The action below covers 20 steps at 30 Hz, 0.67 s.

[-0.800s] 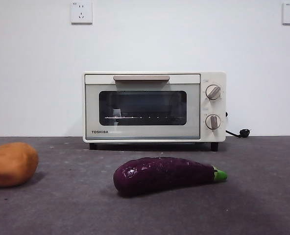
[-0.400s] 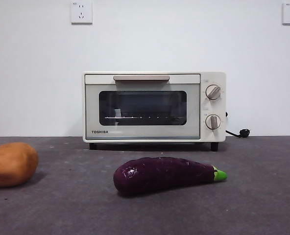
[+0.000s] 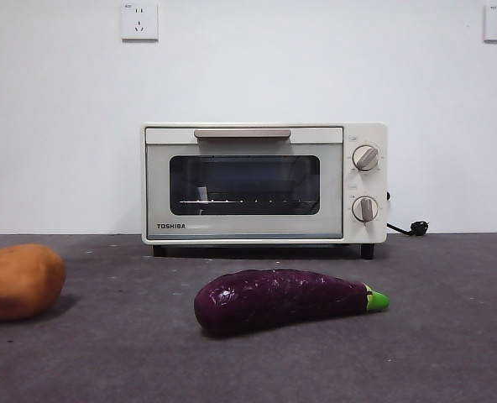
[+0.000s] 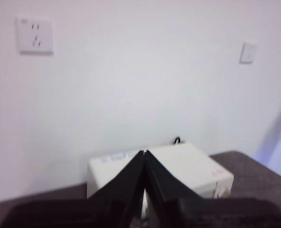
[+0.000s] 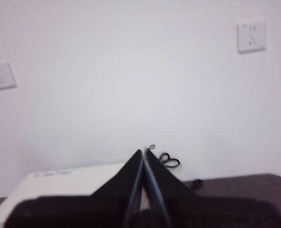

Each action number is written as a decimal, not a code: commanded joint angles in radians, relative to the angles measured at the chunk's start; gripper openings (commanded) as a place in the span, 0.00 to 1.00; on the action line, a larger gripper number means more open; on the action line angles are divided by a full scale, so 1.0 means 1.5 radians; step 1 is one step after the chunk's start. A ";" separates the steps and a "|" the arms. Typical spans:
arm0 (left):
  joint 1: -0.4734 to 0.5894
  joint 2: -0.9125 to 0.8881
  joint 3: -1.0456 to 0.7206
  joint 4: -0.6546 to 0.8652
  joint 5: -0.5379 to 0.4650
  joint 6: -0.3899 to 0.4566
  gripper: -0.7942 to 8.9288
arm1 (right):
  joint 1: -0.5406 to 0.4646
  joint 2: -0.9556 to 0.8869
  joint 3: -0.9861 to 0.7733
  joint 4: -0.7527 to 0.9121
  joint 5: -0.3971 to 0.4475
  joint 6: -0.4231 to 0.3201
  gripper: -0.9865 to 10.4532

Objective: Take the eggplant from the table,put the eggplant in the oven

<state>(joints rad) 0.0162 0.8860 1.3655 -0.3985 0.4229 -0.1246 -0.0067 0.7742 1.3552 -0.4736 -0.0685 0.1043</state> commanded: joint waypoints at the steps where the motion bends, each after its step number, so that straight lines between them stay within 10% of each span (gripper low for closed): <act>1: -0.003 0.025 0.056 -0.013 0.005 -0.002 0.08 | 0.001 0.037 0.071 -0.011 -0.010 -0.006 0.08; 20: -0.030 0.138 0.270 -0.065 0.030 -0.002 0.08 | 0.001 0.198 0.363 -0.090 -0.053 -0.002 0.08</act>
<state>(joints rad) -0.0254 1.0912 1.7683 -0.4942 0.4633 -0.1246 -0.0067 1.0687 1.8931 -0.6094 -0.1432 0.1043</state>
